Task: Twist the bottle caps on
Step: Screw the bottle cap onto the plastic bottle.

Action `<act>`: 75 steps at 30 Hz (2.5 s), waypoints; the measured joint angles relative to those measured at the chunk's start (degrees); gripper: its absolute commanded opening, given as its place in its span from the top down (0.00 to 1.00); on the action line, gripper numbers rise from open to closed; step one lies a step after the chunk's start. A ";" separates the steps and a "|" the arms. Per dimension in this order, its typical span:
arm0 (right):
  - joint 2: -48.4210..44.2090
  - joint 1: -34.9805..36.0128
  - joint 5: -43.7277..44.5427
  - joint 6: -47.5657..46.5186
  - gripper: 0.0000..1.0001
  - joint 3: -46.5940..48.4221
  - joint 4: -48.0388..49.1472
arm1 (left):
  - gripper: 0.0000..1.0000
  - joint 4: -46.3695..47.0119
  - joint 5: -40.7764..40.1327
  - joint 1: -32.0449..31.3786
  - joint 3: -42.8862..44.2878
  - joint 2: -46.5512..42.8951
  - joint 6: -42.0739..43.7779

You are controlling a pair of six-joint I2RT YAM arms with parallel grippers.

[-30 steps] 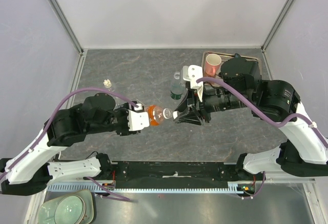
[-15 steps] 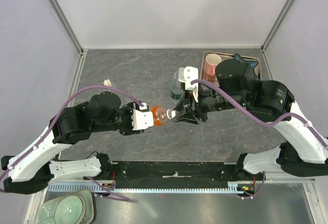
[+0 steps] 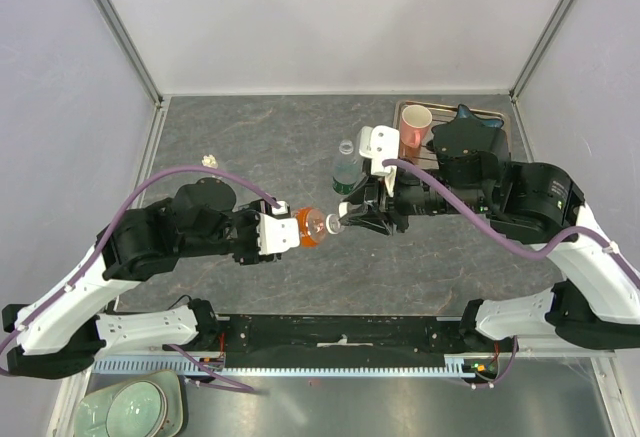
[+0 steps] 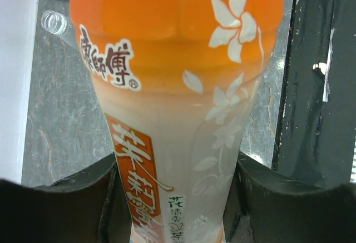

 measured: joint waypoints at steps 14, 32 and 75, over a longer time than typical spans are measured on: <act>1.22 -0.20 -3.54 -0.28 0.65 -0.87 -0.39 | 0.48 -1.31 0.15 0.44 0.09 -0.09 0.04; 1.68 -0.46 -9.51 -0.74 0.65 -0.70 -2.10 | 0.48 -1.95 1.70 0.96 0.09 -0.55 0.70; 1.95 1.11 5.05 16.13 0.87 -6.45 11.28 | 0.47 -3.72 -4.66 5.31 3.23 1.49 -3.15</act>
